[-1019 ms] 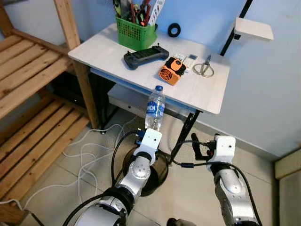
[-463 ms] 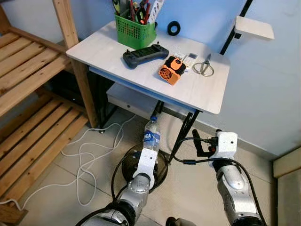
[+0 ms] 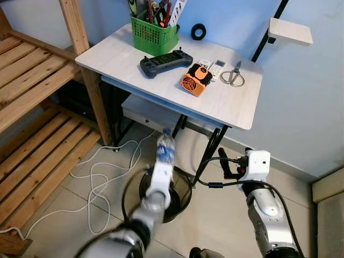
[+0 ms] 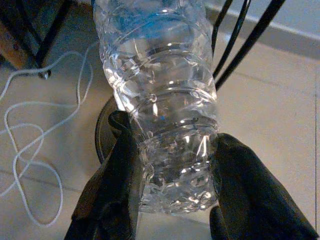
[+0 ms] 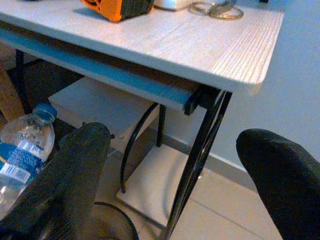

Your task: Clean up the room

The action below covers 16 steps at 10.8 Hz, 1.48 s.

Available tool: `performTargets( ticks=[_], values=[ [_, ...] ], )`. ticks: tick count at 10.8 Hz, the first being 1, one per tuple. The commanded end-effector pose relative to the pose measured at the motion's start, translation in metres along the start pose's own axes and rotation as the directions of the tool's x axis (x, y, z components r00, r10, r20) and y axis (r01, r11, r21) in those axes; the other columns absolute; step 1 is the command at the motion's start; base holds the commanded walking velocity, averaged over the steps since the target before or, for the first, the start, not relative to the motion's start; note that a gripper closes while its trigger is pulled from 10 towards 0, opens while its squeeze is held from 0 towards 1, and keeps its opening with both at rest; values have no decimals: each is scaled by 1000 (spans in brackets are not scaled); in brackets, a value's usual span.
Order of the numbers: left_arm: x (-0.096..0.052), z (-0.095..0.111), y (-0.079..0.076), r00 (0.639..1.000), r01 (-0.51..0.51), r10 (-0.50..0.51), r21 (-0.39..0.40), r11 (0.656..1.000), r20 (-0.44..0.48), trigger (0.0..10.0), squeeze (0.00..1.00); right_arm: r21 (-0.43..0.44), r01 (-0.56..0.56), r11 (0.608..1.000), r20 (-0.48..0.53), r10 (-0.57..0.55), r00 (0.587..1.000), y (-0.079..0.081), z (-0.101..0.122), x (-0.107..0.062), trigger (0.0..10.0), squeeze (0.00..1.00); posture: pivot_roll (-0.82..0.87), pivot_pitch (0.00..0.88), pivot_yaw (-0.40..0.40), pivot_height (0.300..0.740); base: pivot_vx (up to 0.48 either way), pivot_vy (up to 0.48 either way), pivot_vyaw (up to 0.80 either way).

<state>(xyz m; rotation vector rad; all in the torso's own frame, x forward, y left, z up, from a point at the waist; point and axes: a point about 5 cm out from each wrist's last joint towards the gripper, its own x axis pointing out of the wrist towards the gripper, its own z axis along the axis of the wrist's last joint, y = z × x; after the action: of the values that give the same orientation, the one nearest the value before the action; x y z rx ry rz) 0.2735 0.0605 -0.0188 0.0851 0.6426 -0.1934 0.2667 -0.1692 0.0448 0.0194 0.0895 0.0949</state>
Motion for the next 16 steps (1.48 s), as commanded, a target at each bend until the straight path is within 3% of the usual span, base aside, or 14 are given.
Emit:
performTargets(
  ticks=[1, 3, 4, 5, 10, 13, 14, 15, 16],
  values=[
    [1, 11, -14, 998, 53, -53, 2, 999, 18, 10000, 0, 3, 15, 1000, 2, -15, 1000, -6, 2, -2, 10000, 0, -30, 131, -84, 740, 0, 0, 0],
    [2, 16, -11, 995, 89, -90, 9, 996, 32, 10000, 0, 6, 19, 1000, -7, -19, 1000, -5, -1, -8, 10000, 0, -40, 143, -86, 740, 0, 0, 0],
    [2, 17, -14, 993, 117, -117, 4, 993, 32, 10000, 620, 8, 16, 1000, -13, -16, 1000, -4, -3, -11, 10000, 0, -44, 146, -84, 740, 0, 0, 0],
    [2, 16, -18, 990, 136, -136, -7, 991, 29, 10000, 1000, 8, 15, 1000, -18, -15, 1000, -3, -4, -13, 10000, 0, -46, 149, -83, 740, 0, 0, 0],
    [2, 14, -20, 989, 145, -144, -65, 987, 13, 10000, 1000, 7, 21, 1000, -31, -20, 999, -3, -5, -18, 10000, 0, -51, 162, -83, 740, 0, 0, 0],
    [2, 15, -18, 991, 131, -130, -44, 990, 15, 10000, 1000, 5, 17, 1000, -36, -17, 999, -4, -5, -18, 10000, 0, -50, 158, -87, 740, 0, 0, 0],
    [3, 19, -14, 994, 106, -105, -17, 994, 33, 10000, 553, 6, 14, 1000, -39, -14, 999, -3, -6, -16, 10000, 0, -35, 143, -87, 740, 0, 0, 0],
    [4, 25, -9, 994, 97, -95, -33, 995, 63, 10000, 0, 9, 13, 1000, -39, -13, 999, -2, -6, -14, 10000, 0, -10, 127, -83, 740, 0, 0, 0],
    [4, 33, -1, 990, 93, -87, -50, 994, 115, 10000, 0, 15, 11, 1000, -39, -11, 999, -3, -6, -10, 10000, 0, 27, 98, -79, 740, 0, 0, 0]
  ],
)
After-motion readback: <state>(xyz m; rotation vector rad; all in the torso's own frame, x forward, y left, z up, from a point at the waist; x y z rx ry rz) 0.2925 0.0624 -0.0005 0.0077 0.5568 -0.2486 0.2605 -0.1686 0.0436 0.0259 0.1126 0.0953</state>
